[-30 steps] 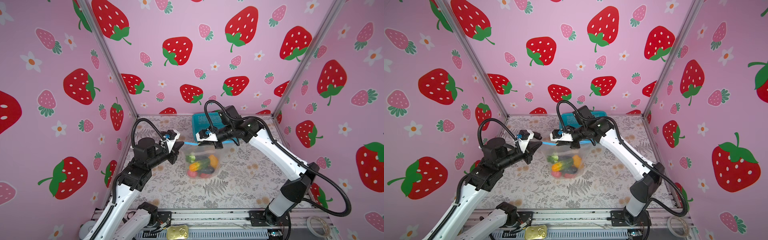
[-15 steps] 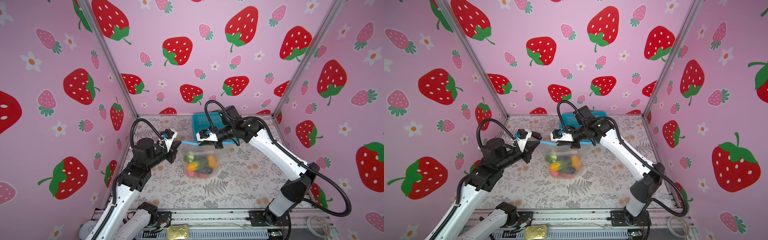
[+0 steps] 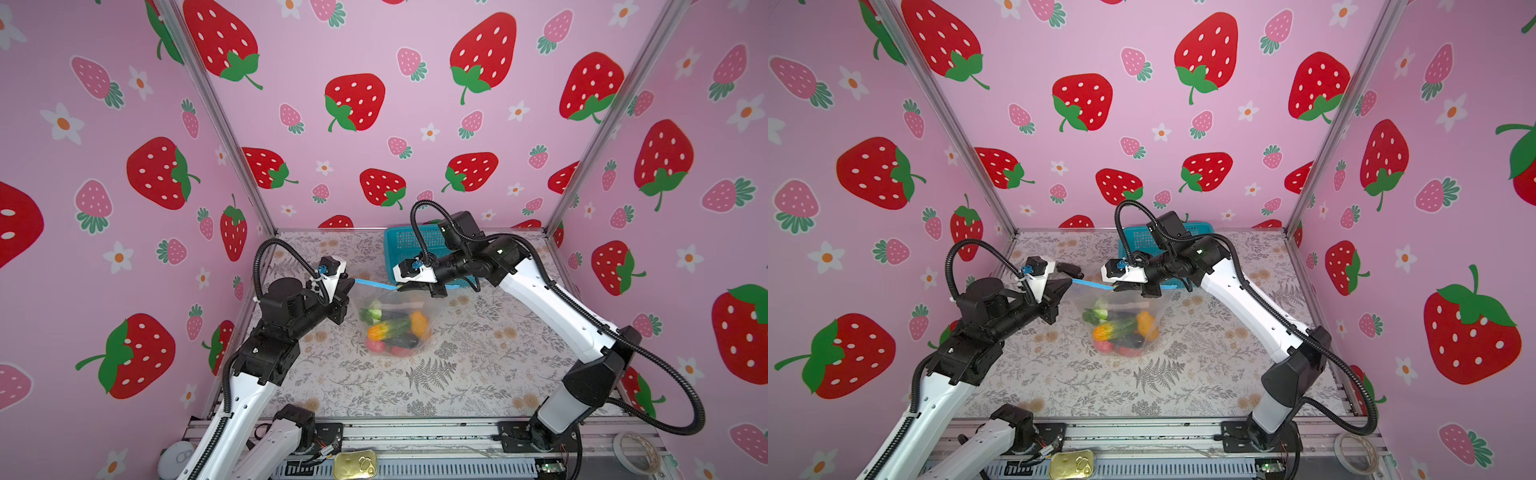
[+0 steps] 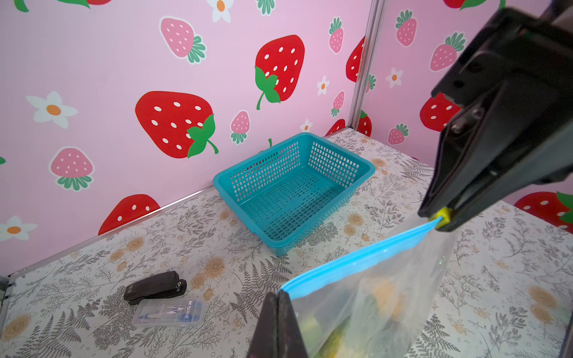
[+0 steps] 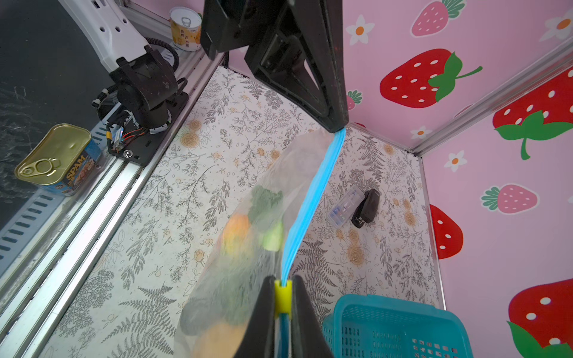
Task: Place the food in the zip-top bag and seal the zipper
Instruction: 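Continue pressing the zipper to its far corner with the right gripper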
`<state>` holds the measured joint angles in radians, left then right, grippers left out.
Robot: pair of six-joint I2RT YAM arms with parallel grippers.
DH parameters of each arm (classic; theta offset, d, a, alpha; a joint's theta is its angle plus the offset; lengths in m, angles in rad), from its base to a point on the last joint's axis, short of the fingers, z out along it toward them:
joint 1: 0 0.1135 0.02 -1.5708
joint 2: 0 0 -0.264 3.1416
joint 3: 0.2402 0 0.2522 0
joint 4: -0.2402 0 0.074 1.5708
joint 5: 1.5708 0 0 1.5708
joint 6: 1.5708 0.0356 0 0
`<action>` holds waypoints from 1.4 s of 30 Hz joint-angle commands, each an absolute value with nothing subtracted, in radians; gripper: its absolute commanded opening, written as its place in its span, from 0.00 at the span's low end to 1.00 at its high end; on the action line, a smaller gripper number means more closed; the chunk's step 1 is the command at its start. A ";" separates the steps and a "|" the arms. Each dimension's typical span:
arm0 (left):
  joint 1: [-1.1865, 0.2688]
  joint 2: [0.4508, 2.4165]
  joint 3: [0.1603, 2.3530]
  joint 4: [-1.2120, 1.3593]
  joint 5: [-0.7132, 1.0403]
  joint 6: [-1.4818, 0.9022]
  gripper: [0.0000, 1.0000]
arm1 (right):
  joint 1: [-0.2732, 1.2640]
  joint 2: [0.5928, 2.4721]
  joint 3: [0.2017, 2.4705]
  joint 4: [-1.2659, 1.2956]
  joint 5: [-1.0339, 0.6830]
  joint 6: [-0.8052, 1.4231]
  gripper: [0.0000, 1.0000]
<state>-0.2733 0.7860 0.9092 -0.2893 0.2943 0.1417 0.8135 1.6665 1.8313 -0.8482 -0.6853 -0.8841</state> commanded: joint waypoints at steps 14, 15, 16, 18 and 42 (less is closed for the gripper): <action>-0.204 0.773 0.912 -0.284 0.076 0.097 0.00 | 0.785 1.590 1.799 -0.888 -0.718 -0.891 0.00; -0.203 0.774 0.910 -0.284 0.072 0.094 0.00 | 0.784 1.587 1.797 -0.887 -0.718 -0.891 0.00; -0.199 0.773 0.910 -0.284 0.068 0.091 0.00 | 0.784 1.586 1.796 -0.884 -0.718 -0.891 0.00; -0.194 0.772 0.909 -0.282 0.062 0.085 0.00 | 0.782 1.583 1.792 -0.884 -0.719 -0.890 0.00; -0.134 0.772 0.915 -0.306 0.000 0.039 0.00 | 0.759 1.545 1.746 -0.864 -0.725 -0.887 0.00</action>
<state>-0.1696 0.7788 0.9089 -0.3061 0.1429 0.0498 0.7776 1.5978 1.7592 -0.8082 -0.6918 -0.8837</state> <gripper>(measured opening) 0.055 0.110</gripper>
